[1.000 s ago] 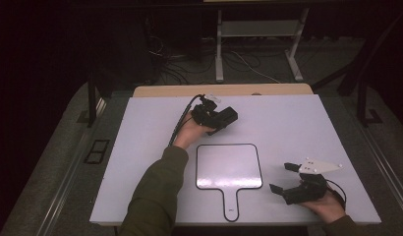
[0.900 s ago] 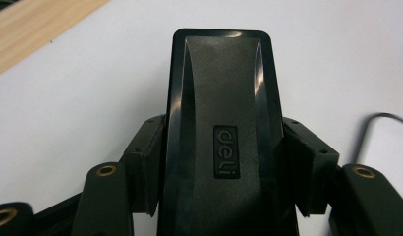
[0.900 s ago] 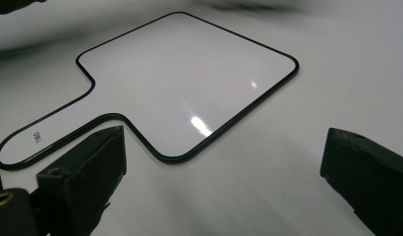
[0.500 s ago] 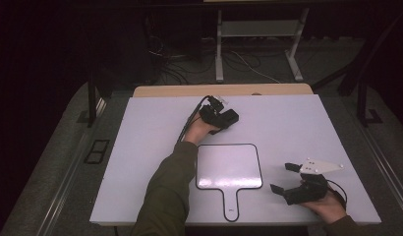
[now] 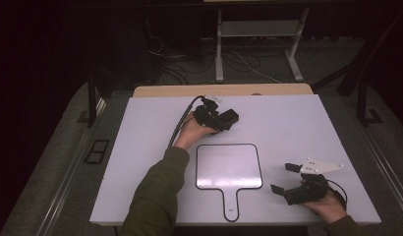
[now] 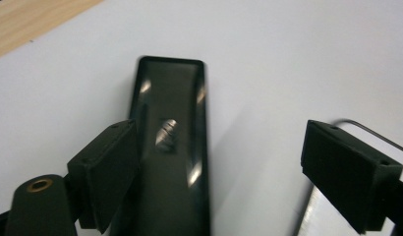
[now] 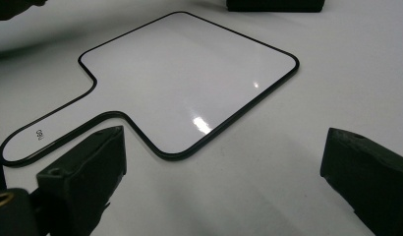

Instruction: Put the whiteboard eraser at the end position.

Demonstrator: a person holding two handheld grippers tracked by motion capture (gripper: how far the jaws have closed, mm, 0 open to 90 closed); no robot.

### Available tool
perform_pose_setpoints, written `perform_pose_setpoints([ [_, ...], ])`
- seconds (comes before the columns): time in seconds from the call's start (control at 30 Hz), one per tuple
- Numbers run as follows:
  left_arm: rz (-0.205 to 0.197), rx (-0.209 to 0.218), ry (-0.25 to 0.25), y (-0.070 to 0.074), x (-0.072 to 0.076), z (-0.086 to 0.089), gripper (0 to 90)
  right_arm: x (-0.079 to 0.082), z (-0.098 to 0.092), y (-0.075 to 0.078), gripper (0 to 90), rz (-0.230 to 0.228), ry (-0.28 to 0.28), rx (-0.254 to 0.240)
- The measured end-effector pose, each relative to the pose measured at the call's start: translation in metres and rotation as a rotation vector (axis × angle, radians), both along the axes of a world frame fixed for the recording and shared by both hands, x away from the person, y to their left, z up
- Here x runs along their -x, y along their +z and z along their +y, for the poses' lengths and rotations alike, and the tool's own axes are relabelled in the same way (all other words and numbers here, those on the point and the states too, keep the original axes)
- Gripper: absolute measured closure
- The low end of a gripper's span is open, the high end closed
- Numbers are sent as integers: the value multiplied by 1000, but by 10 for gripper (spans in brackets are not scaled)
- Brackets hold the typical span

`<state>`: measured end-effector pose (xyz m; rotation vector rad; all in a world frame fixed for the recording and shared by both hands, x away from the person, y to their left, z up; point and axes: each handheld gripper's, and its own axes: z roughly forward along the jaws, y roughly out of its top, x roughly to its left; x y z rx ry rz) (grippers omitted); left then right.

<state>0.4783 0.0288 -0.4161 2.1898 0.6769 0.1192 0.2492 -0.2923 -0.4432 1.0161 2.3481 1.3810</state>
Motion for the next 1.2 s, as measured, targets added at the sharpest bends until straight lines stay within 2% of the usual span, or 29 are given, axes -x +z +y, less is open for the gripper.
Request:
perform_pose_setpoints([
  [0.2,-21,14,-22,4,31,22,127,0,0,0,24,-1,2,-1],
  [0.27,-27,39,-8,5,41,28,127,0,0,0,24,-2,0,1],
  [0.4,-38,58,0,10,60,43,130,0,1,0,24,-6,-1,5],
  [0.47,-37,81,8,11,69,50,130,0,1,0,24,-6,-1,6],
  [0.73,-77,110,27,16,103,73,129,0,2,0,24,-5,-2,7],
  [1.03,-101,128,26,17,132,87,123,-1,2,-1,24,-3,3,17],
  [1.1,-117,138,35,16,138,91,123,-2,2,-2,24,1,3,17],
  [1.2,-115,153,46,13,145,97,121,-4,0,-3,23,12,0,11],
])
